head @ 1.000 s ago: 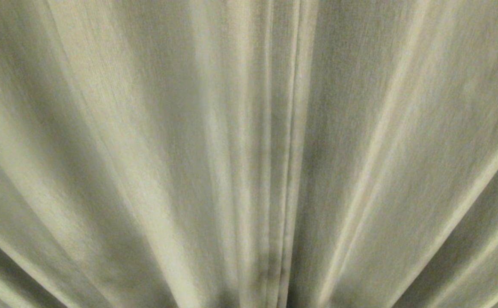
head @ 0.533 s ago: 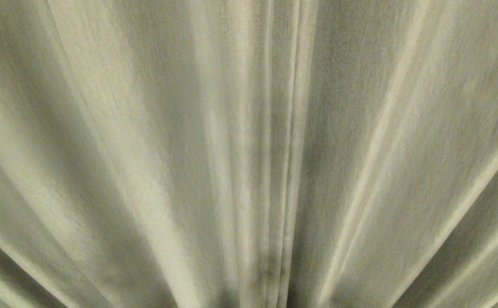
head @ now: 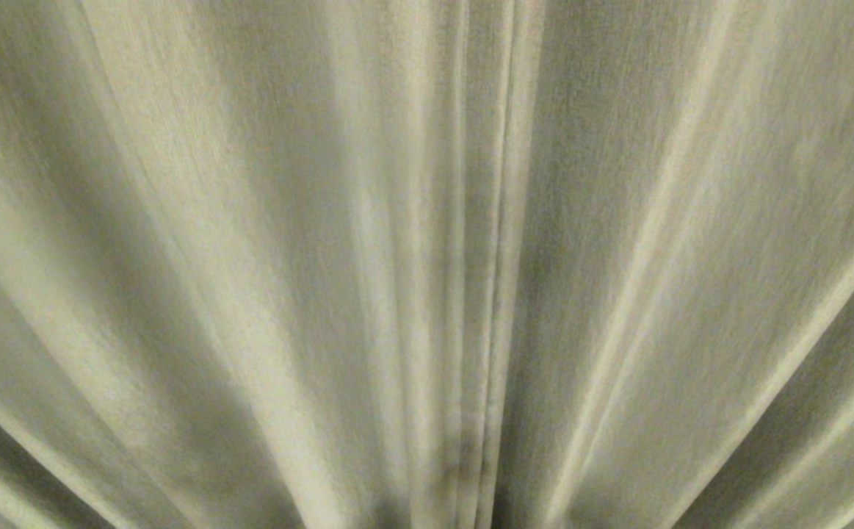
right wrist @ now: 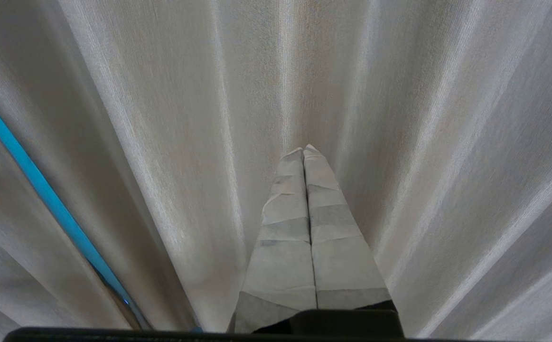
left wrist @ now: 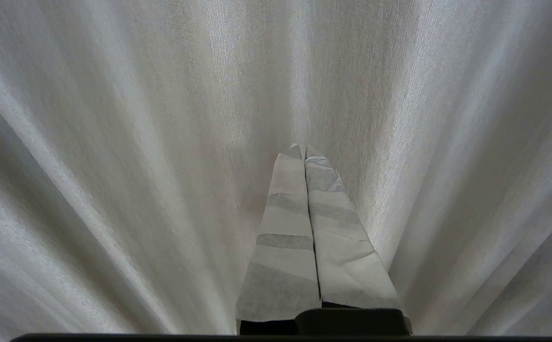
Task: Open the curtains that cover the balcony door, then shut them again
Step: Pull the outer curtains open on both sides
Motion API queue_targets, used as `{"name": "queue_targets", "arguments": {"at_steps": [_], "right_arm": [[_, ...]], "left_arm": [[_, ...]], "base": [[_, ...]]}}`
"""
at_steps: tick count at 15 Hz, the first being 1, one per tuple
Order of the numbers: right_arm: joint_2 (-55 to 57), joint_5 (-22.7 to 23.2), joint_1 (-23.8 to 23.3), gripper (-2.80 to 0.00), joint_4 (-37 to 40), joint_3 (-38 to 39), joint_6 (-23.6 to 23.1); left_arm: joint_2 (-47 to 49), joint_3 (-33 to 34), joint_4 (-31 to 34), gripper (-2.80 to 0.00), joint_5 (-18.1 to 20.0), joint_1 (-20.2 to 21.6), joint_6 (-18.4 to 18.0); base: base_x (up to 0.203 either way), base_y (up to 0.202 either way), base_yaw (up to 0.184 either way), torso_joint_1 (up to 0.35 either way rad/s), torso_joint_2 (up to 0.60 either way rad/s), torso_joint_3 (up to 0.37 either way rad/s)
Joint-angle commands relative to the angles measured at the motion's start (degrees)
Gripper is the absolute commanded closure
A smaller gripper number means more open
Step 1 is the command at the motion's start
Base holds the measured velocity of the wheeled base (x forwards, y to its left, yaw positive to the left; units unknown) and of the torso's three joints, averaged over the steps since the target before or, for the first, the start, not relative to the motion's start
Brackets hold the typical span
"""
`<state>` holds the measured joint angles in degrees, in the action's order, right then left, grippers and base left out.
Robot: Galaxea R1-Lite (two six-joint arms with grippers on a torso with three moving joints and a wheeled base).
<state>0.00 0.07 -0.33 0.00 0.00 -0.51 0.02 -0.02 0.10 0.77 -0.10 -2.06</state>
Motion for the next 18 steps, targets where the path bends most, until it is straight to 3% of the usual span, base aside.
{"name": "queue_targets", "arguments": {"at_steps": [1,14,18], "right_arm": [[0.09,0.02,-0.02,0.00,0.00,0.00,-0.02],[0.09,0.02,-0.02,0.00,0.00,0.00,-0.02],[0.09,0.02,-0.02,0.00,0.00,0.00,-0.02]], "left_arm": [[-0.02,0.02,-0.01,0.00,0.02,0.01,0.13],[-0.02,-0.02,-0.83,0.00,0.50,0.01,-0.80],[-0.02,-3.36,-2.11,0.00,-1.44,0.01,-1.32]], "base": [[0.000,0.000,0.000,0.000,0.00,0.000],[0.000,0.000,0.000,0.000,0.00,0.000],[0.000,0.000,0.000,0.000,0.00,0.000]]}}
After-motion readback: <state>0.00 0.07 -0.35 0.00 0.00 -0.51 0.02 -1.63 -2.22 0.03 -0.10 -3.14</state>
